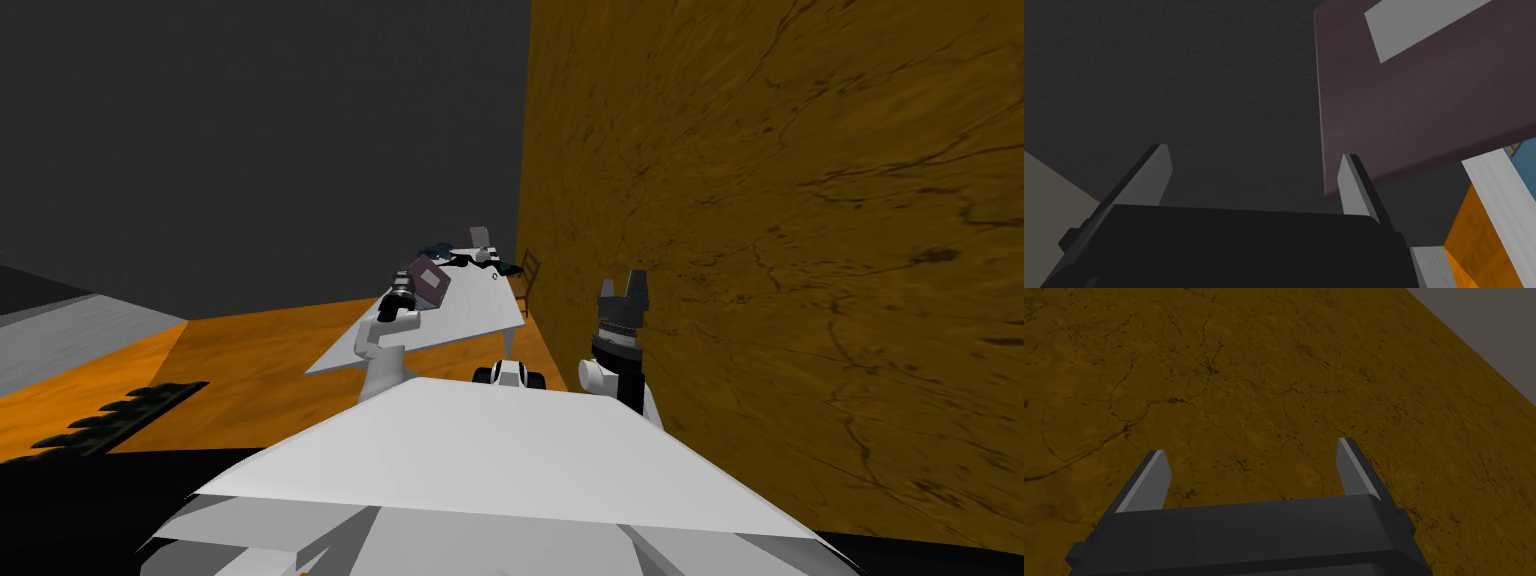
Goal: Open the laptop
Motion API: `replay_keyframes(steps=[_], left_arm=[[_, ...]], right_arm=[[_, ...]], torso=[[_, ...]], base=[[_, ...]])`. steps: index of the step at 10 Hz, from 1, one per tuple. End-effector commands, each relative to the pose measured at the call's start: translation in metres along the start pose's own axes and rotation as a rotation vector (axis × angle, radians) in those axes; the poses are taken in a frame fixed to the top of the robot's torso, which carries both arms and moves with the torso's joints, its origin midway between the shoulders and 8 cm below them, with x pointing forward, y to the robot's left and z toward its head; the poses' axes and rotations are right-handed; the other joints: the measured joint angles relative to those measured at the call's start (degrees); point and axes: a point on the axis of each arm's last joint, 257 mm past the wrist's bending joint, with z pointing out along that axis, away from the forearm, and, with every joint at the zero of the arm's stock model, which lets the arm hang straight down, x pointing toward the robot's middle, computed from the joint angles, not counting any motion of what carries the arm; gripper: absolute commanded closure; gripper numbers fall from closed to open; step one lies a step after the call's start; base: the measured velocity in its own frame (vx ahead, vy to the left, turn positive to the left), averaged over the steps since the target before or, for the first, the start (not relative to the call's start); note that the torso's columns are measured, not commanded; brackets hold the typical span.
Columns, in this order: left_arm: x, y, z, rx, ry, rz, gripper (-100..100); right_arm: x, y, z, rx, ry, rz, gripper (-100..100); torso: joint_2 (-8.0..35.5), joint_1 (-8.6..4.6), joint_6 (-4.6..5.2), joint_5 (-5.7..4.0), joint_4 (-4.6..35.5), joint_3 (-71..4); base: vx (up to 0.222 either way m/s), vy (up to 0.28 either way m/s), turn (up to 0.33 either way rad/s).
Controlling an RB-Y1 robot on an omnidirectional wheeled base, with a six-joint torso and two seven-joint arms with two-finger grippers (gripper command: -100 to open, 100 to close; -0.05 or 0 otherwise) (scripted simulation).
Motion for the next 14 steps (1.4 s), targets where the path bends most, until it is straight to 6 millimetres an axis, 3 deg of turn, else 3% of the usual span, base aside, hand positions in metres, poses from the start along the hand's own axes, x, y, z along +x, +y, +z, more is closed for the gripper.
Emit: replay_keyframes(steps=[1, 6, 8, 9, 13, 14], left_arm=[[-0.011, 0.018, 0.009, -0.056, -0.028, 0.021, -100], [-0.039, 0.047, 0.021, -0.169, -0.086, 0.047, -100], [-0.038, 0.045, 0.020, -0.161, -0.082, 0.047, -100], [-0.038, 0.044, 0.020, -0.160, -0.082, 0.046, 100], [-0.015, 0.054, 0.020, -0.221, -0.064, -0.196, 100], [-0.017, 0.050, 0.021, -0.205, -0.064, -0.161, 100]], right_arm=[[0.000, 0.000, 0.000, 0.000, 0.000, 0.000, 0], [0.000, 0.000, 0.000, 0.000, 0.000, 0.000, 0], [0.000, 0.000, 0.000, 0.000, 0.000, 0.000, 0], [0.000, 0.000, 0.000, 0.000, 0.000, 0.000, 0], [0.000, 0.000, 0.000, 0.000, 0.000, 0.000, 0], [0.000, 0.000, 0.000, 0.000, 0.000, 0.000, 0]], torso=[[-0.03, -0.04, 0.00, -0.01, -0.01, -0.02], [-0.02, -0.03, 0.00, -0.01, 0.00, -0.01], [-0.04, -0.06, 0.00, -0.02, -0.01, -0.03], [-0.05, -0.05, 0.00, -0.02, -0.01, -0.03], [0.09, 0.28, 0.00, 0.08, 0.03, 0.06], [-0.10, 0.25, -0.15, 0.13, -0.07, -0.05]], base=[[-0.010, 0.012, -0.069], [-0.015, 0.014, -0.091], [-0.003, 0.003, -0.006], [0.000, 0.000, 0.000], [-0.045, 0.131, 0.015], [-0.011, 0.059, -0.018]])
